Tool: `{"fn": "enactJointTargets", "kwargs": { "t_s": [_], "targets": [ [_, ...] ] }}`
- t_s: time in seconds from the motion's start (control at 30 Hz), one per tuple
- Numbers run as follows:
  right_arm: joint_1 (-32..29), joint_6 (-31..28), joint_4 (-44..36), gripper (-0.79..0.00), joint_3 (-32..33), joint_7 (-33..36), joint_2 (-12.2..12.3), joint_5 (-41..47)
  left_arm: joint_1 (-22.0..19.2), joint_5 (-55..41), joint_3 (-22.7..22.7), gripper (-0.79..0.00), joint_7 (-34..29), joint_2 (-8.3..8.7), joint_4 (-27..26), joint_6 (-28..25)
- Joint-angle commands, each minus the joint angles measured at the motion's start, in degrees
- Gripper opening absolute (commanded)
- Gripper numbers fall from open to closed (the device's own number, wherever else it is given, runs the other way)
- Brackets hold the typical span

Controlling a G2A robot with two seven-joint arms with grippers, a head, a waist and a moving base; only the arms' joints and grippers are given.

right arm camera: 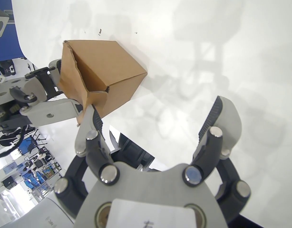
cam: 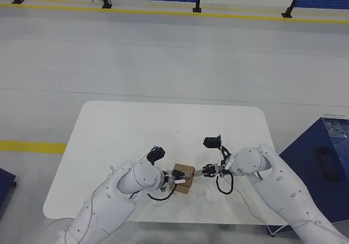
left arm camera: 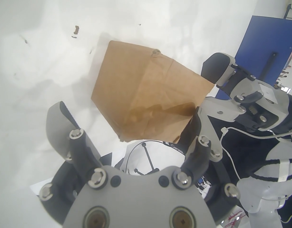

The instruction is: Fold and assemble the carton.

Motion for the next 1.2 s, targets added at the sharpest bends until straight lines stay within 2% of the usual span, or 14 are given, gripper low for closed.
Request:
{"fn": "enactJointTargets", "kwargs": {
  "t_s": [0.0, 0.27, 0.7, 1.17],
  "targets": [
    [-0.1, 0.0, 0.1, 0.000, 0.2, 0.0, 0.0, 0.0, -0.1, 0.3, 0.2, 0.000, -0.2, -0.04, 0.2, 0.2],
    [-1.0, -0.8, -1.5, 0.000, 1.5, 0.2, 0.2, 1.3, 0.2, -0.1, -0.7, 0.000, 0.8, -0.03, -1.1, -0.2],
    [-2.5, -1.6, -3.3, 0.000, 1.4, 0.0, 0.4, 0.2, 2.0, 0.3, -4.4, 0.000, 0.2, 1.07, -2.0, 1.4],
    [-1.8, -1.0, -2.5, 0.000, -1.0, -4.4, -0.9, -0.6, 3.1, -0.5, -4.1, 0.000, -0.8, 1.20, -2.5, 1.7]
  ]
}}
